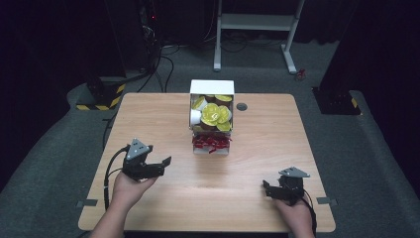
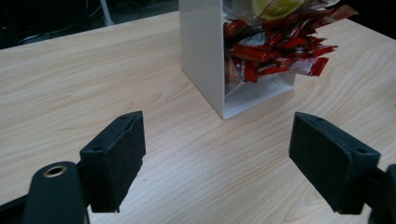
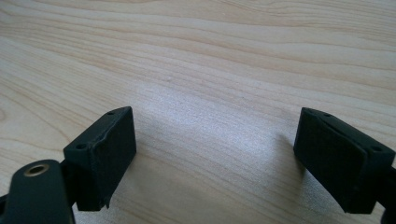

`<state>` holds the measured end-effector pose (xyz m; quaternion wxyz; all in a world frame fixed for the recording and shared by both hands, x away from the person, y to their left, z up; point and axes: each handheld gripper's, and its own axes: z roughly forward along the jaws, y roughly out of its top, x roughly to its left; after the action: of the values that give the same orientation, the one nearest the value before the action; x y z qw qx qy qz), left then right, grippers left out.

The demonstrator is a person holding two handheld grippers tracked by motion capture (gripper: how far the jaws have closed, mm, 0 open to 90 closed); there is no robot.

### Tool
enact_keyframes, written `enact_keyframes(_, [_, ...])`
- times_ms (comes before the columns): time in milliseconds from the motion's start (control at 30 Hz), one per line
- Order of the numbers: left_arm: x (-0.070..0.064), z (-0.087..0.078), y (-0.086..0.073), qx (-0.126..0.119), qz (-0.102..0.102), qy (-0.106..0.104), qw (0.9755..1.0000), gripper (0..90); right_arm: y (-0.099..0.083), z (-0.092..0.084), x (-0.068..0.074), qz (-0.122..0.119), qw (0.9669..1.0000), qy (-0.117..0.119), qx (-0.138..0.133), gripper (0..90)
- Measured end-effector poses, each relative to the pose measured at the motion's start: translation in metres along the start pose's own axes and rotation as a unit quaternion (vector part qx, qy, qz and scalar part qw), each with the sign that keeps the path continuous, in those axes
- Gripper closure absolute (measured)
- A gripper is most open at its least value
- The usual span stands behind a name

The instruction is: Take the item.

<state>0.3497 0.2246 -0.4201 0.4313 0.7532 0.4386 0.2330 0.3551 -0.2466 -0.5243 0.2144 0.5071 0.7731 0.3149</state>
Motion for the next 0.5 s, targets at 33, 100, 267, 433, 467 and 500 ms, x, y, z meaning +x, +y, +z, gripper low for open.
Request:
enact_keyframes(33, [-0.002,0.0,0.003,-0.003,-0.001,-0.005,1.0,19.1,0.0,0.0,0.0,0.001,1.0,0.001,0.001,13.0])
enact_keyframes(100, [-0.002,0.0,0.005,-0.004,-0.002,-0.007,1.0,19.0,0.0,0.0,0.0,0.001,1.0,0.001,0.001,13.0])
enact_keyframes(267, [-0.005,-0.002,0.012,-0.007,0.003,-0.011,0.9999,19.0,0.0,0.0,0.0,0.0,1.0,0.001,0.0,13.4])
enact_keyframes(433, [-0.005,-0.005,0.019,-0.013,0.011,-0.014,0.9998,19.0,0.0,0.0,0.0,0.0,1.0,0.001,0.0,13.4])
enact_keyframes(467, [-0.005,-0.006,0.022,-0.017,0.008,-0.017,0.9997,19.0,0.0,0.0,0.0,0.0,1.0,0.0,0.0,13.4])
enact_keyframes(500, [-0.005,-0.006,0.022,-0.017,0.008,-0.017,0.9997,19.0,0.0,0.0,0.0,0.0,1.0,0.0,0.0,13.5])
